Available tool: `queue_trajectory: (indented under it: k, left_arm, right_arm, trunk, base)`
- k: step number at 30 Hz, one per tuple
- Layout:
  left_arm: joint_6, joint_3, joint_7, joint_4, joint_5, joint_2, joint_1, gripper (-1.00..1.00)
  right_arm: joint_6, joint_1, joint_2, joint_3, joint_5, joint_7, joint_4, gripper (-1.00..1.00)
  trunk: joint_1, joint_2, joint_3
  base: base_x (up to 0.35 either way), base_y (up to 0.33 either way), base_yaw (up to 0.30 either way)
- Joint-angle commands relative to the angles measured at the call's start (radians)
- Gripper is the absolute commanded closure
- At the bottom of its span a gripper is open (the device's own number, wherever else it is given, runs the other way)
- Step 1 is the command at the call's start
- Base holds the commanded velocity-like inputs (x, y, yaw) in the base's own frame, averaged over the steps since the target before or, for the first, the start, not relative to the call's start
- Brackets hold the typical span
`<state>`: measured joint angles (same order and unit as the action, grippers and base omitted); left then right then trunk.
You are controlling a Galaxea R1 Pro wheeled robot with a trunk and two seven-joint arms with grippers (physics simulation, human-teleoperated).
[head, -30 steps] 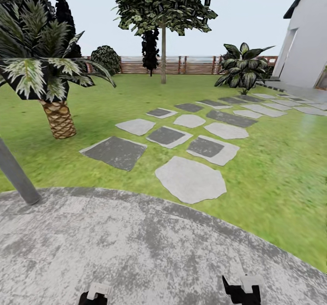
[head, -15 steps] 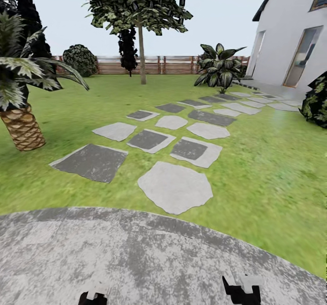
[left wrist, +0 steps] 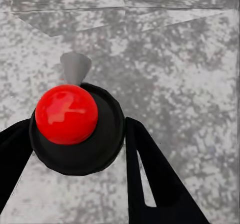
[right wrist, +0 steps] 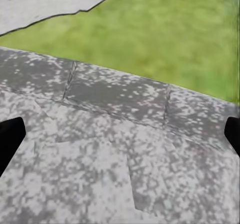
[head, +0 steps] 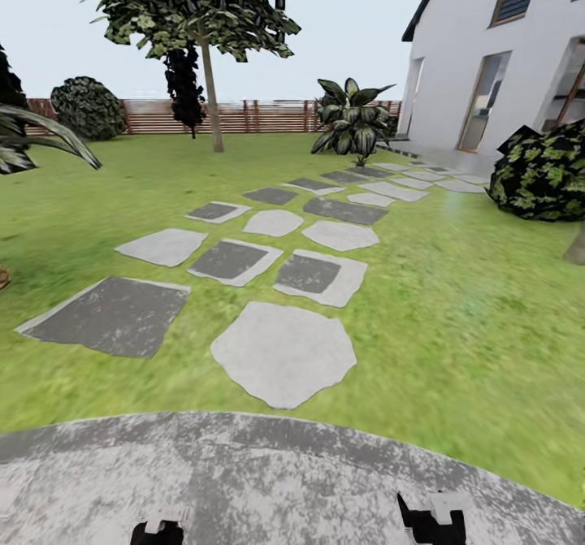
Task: Pick up the pesticide atomizer in the garden and spray insectifuge to fully cover both potted plants in the garden.
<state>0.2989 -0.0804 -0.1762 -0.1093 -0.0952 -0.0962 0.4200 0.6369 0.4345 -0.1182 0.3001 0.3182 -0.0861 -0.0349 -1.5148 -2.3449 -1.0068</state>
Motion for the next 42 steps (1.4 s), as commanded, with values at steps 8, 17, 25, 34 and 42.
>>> queue_trajectory:
  k: [8, 17, 25, 34, 42]
  left_arm:
    - [0.004, -0.009, -0.003, 0.000, -0.009, 0.000, 0.000, 1.00]
    - [0.004, -0.007, -0.003, 0.000, -0.009, 0.000, 0.000, 1.00]
    - [0.003, -0.007, -0.003, 0.000, -0.009, 0.000, 0.000, 1.00]
    - [0.004, -0.007, -0.003, 0.000, -0.010, 0.000, 0.000, 1.00]
    - [0.005, -0.007, -0.003, 0.000, -0.010, 0.000, 0.000, 1.00]
  right_arm:
    - [0.003, 0.001, 0.000, 0.002, 0.010, -0.010, 0.001, -1.00]
    - [0.003, 0.001, 0.004, 0.002, 0.010, -0.011, 0.001, -1.00]
    - [0.003, 0.001, 0.005, 0.002, 0.010, -0.011, 0.001, -1.00]
    - [0.002, -0.001, 0.005, 0.002, 0.007, -0.012, 0.001, -1.00]
    - [0.001, -0.011, 0.005, 0.003, 0.007, -0.011, 0.001, -1.00]
  trunk:
    - [0.000, 0.000, -0.001]
    - [0.000, 0.000, -0.001]
    - [0.000, 0.000, -0.001]
    - [0.000, 0.000, -0.001]
    - [0.000, 0.000, -0.001]
  base:
    - [0.338, 0.007, -0.141]
    - [0.336, 0.148, -0.001]
    - [0.335, 0.165, 0.000]
    - [0.335, 0.146, 0.000]
    - [0.335, 0.134, 0.000]
